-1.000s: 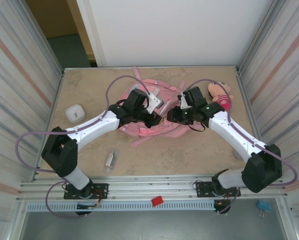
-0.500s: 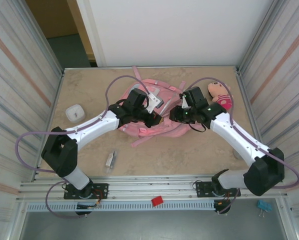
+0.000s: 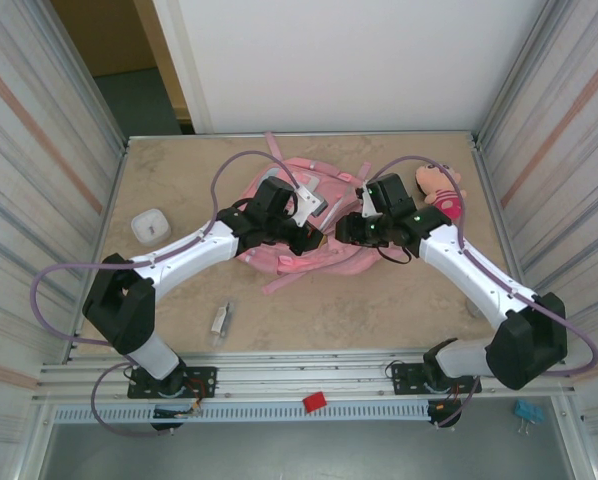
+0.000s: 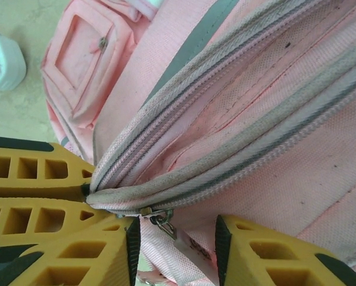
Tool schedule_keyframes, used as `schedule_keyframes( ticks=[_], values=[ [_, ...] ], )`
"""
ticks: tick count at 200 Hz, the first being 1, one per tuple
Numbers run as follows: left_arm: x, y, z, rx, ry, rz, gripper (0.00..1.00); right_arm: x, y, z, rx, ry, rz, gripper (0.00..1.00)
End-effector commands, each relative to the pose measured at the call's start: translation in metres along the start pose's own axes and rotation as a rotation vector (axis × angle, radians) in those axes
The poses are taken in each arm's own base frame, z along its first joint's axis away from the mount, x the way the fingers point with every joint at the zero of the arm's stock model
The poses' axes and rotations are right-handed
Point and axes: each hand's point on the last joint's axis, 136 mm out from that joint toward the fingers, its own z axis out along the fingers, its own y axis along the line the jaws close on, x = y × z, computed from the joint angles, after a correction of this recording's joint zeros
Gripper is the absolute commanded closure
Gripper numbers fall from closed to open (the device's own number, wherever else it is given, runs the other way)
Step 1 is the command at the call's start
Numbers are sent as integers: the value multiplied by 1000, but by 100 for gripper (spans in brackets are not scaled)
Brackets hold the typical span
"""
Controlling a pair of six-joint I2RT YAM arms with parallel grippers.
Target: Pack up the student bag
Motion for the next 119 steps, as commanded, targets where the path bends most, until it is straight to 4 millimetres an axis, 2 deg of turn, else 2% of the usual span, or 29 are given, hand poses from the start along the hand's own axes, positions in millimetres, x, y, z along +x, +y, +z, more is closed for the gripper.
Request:
schedule_keyframes(
  ticks=[1, 17, 57, 82, 119],
  values=[
    [-37, -20, -18, 71, -105, 11, 100, 1, -2, 7, -2, 15, -42, 59],
    [-37, -20, -19, 70, -106, 12, 100, 3, 0, 12, -25, 33, -46, 64],
    [-34, -17, -22, 41, -93, 32, 100, 3, -10, 9, 36, 37, -31, 91],
    [-23, -9, -26, -2, -56, 70, 100, 1, -27, -1, 65, -2, 19, 93],
    [7, 7, -37, -78, 18, 170, 100, 5, -51, -11, 21, -38, 106, 98]
  ],
)
